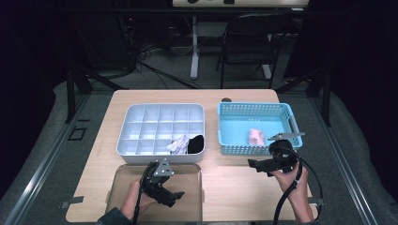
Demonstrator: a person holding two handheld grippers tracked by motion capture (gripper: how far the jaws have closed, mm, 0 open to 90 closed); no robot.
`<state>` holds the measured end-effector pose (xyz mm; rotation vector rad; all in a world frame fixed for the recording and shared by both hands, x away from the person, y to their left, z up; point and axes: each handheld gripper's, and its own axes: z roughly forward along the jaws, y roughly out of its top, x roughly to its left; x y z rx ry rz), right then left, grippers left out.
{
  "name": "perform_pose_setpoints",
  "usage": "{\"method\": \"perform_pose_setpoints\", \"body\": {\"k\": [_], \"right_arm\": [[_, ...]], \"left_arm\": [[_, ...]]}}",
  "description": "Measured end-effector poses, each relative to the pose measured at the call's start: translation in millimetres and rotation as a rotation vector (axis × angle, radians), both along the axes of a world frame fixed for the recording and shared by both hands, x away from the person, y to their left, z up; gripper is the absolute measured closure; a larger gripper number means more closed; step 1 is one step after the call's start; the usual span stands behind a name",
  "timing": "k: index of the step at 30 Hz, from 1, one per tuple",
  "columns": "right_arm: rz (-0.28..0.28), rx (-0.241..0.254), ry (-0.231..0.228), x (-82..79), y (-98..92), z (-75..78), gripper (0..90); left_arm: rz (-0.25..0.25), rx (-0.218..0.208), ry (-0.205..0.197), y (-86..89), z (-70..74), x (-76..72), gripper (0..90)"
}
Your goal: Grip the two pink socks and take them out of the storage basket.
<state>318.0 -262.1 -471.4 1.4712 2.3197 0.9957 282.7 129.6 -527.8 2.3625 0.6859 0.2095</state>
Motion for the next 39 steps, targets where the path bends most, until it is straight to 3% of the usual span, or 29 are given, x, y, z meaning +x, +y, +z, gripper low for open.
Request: {"method": "perform_pose_setpoints", "body": {"k": [8,15,21,30,32,39], "right_arm": [[-0.035,0.020,0.023,36.9,-13.6,13.1,0.5],[-0.070,0.030,0.065,73.9,-16.5,7.3,1.8],[-0.099,0.006,0.109,101.8,-13.1,-3.1,3.4],[-0.157,-0.018,0.198,125.9,-12.8,-22.4,13.2],[-0.160,-0.049,0.228,130.2,-12.2,-25.3,15.2],[-0.204,-0.116,0.264,141.0,-7.9,-34.5,24.2]], "left_arm": [[-0.007,0.003,0.001,-0.5,-0.6,-0.6,0.2],[-0.010,0.007,0.001,-1.0,-1.0,-1.0,0.2],[-0.012,0.006,0.000,-1.0,-0.7,-1.9,0.2],[-0.017,0.014,-0.002,-2.9,-0.6,-2.9,0.2],[-0.017,0.012,-0.002,-3.0,-0.4,-3.1,0.2],[-0.019,0.011,-0.004,-2.2,-0.6,-3.1,0.2]]}}
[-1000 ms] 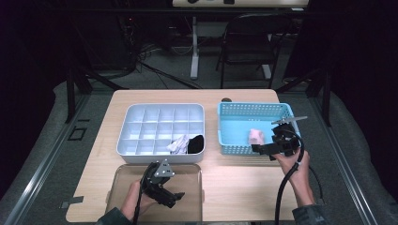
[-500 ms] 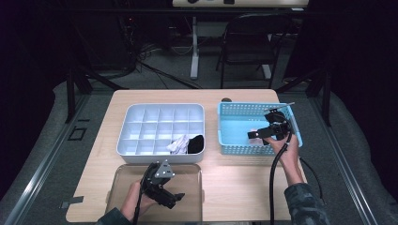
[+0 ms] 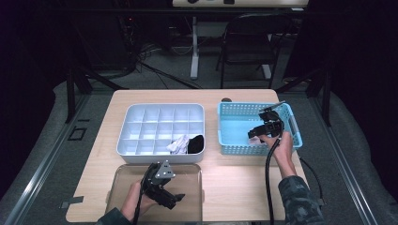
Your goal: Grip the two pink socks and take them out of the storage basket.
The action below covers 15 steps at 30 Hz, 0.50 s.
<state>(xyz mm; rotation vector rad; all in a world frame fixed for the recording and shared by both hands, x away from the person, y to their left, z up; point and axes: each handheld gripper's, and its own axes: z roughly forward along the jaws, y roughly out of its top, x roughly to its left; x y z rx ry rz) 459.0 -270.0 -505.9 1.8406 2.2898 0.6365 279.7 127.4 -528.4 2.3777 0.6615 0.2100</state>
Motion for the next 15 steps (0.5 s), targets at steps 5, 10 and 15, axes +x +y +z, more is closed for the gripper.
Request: {"method": "perform_pose_setpoints", "body": {"k": [5,10,15], "right_arm": [[-0.017,-0.015,0.031,3.9,0.3,-5.6,28.2],[-0.038,-0.048,0.065,7.1,1.1,-10.5,36.4],[-0.039,-0.046,0.102,9.4,0.6,-13.8,48.8]], "left_arm": [[-0.003,0.001,-0.001,-0.1,-0.3,-0.2,0.2],[-0.008,0.005,0.000,-0.8,-0.2,-0.2,0.2],[-0.009,0.009,-0.001,-0.9,-0.3,-0.3,0.3]]}}
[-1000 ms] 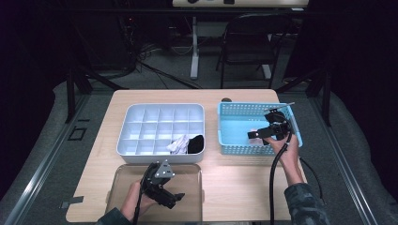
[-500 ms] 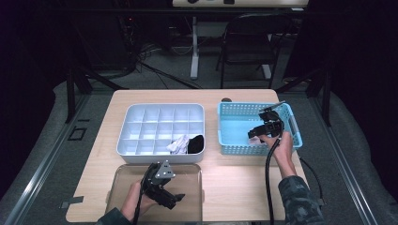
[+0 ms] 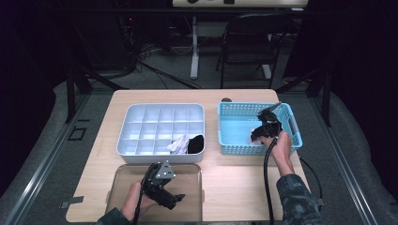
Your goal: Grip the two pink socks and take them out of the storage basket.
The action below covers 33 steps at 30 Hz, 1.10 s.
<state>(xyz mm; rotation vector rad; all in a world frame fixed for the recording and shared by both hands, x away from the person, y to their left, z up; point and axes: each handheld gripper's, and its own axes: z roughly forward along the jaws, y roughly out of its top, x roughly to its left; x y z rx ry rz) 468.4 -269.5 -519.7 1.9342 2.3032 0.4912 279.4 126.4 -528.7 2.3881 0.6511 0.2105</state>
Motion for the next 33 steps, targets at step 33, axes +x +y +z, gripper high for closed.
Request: {"method": "perform_pose_setpoints", "body": {"k": [33], "right_arm": [[0.024,-0.029,-0.024,6.2,-4.1,32.5,73.3]], "left_arm": [[0.001,0.013,-0.009,0.1,0.5,-0.2,0.3]]}}
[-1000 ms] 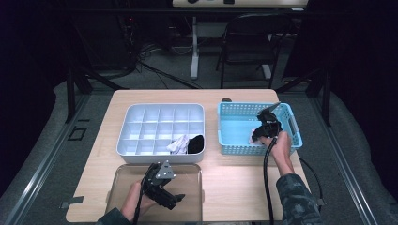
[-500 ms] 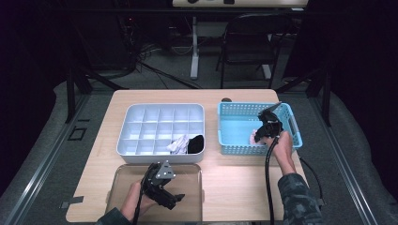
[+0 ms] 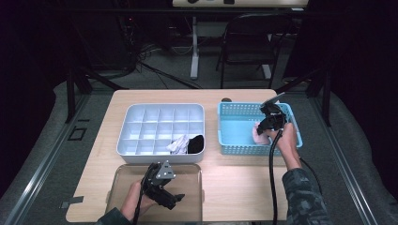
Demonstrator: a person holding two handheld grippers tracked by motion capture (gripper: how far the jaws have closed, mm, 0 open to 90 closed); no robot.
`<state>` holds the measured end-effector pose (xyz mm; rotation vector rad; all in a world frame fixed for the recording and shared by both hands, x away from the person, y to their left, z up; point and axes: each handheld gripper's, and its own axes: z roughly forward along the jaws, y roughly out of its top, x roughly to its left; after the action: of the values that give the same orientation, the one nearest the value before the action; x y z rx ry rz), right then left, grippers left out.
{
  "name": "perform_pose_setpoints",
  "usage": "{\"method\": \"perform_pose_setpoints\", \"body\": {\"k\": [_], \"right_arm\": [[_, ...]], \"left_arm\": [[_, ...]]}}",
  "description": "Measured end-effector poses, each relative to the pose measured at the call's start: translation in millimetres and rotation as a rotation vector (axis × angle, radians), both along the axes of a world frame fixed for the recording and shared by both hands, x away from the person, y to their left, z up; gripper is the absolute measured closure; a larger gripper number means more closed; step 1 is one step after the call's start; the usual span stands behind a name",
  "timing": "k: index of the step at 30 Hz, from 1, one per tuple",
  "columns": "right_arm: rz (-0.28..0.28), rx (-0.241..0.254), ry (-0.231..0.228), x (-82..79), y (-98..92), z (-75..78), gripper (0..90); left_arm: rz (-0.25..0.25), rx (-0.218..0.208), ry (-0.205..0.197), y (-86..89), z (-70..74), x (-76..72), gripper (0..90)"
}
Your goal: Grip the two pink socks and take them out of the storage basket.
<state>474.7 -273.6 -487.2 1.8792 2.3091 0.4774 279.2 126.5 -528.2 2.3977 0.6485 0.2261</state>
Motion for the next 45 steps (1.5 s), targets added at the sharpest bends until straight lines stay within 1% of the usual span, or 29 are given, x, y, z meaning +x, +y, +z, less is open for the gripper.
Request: {"method": "perform_pose_setpoints", "body": {"k": [1,4,6,8,9,10,14,17,18,19,22,24,25,27,30,32,37,38,41,44,45], "right_arm": [[0.021,-0.009,0.014,1.1,-1.2,3.6,73.4],[0.025,-0.012,0.005,2.9,-0.9,10.9,73.3],[0.035,-0.024,0.004,3.7,-1.0,16.6,73.3],[0.027,-0.014,-0.012,3.6,0.7,20.1,73.3],[0.042,-0.023,-0.002,4.0,0.5,23.8,73.3],[0.047,-0.029,-0.001,4.0,1.3,26.5,73.3],[0.062,-0.039,-0.012,3.3,4.2,36.5,73.3],[0.073,-0.037,-0.019,2.3,5.1,43.4,73.3],[0.063,-0.035,-0.025,0.9,6.3,45.7,73.3],[0.076,-0.048,-0.015,0.3,6.4,48.9,73.3],[0.095,-0.051,-0.010,-3.6,7.5,57.0,73.3],[0.095,-0.053,-0.022,-7.8,9.0,62.0,73.2],[0.108,-0.058,-0.017,-9.5,9.2,64.9,73.3],[0.115,-0.059,-0.025,-14.2,10.9,69.8,73.2],[0.122,-0.047,-0.035,-22.1,13.6,75.2,73.1],[0.133,-0.042,-0.038,-27.9,15.4,78.5,73.1],[0.169,-0.026,-0.052,-44.1,22.4,85.7,73.1],[0.182,-0.023,-0.047,-47.4,23.8,87.3,73.0],[0.195,-0.005,-0.064,-57.8,28.1,89.3,73.0],[0.220,-0.006,-0.065,-67.7,32.3,88.9,72.9],[0.222,0.001,-0.066,-70.0,33.4,87.8,72.9]], "left_arm": [[-0.001,-0.002,0.000,0.1,0.0,0.0,0.3],[-0.001,-0.001,0.001,0.0,-0.1,0.1,0.3],[-0.001,0.000,0.000,-0.2,-0.2,0.0,0.3],[-0.002,-0.001,0.001,-0.3,-0.2,0.0,0.3],[-0.002,0.001,0.001,-0.4,-0.3,0.0,0.3],[-0.002,0.000,0.003,-0.5,-0.5,-0.1,0.3],[-0.002,-0.001,0.004,-0.6,-0.5,-0.1,0.3],[-0.001,-0.004,0.002,-0.4,-0.6,-0.1,0.3],[-0.002,-0.002,-0.001,-0.3,-0.4,0.0,0.3],[-0.001,-0.001,-0.002,-0.3,-0.5,0.0,0.3],[0.000,0.002,0.001,0.0,-0.6,0.3,0.3],[0.000,-0.001,0.000,-0.1,-0.8,0.4,0.3],[-0.001,-0.001,0.000,-0.2,-0.8,0.4,0.3],[-0.001,-0.005,0.000,0.0,-0.5,0.3,0.2],[-0.001,-0.009,-0.001,0.4,-0.3,0.4,0.2],[0.003,-0.003,0.000,0.4,-0.3,0.5,0.2],[0.003,-0.005,-0.001,0.2,-0.7,0.7,0.2],[0.002,-0.005,0.000,0.3,-0.6,0.7,0.2],[0.001,-0.007,0.000,0.2,-0.8,0.8,0.2],[0.003,-0.004,-0.001,0.2,-0.6,0.7,0.2],[0.004,-0.006,-0.001,0.3,-0.7,0.8,0.2]]}}
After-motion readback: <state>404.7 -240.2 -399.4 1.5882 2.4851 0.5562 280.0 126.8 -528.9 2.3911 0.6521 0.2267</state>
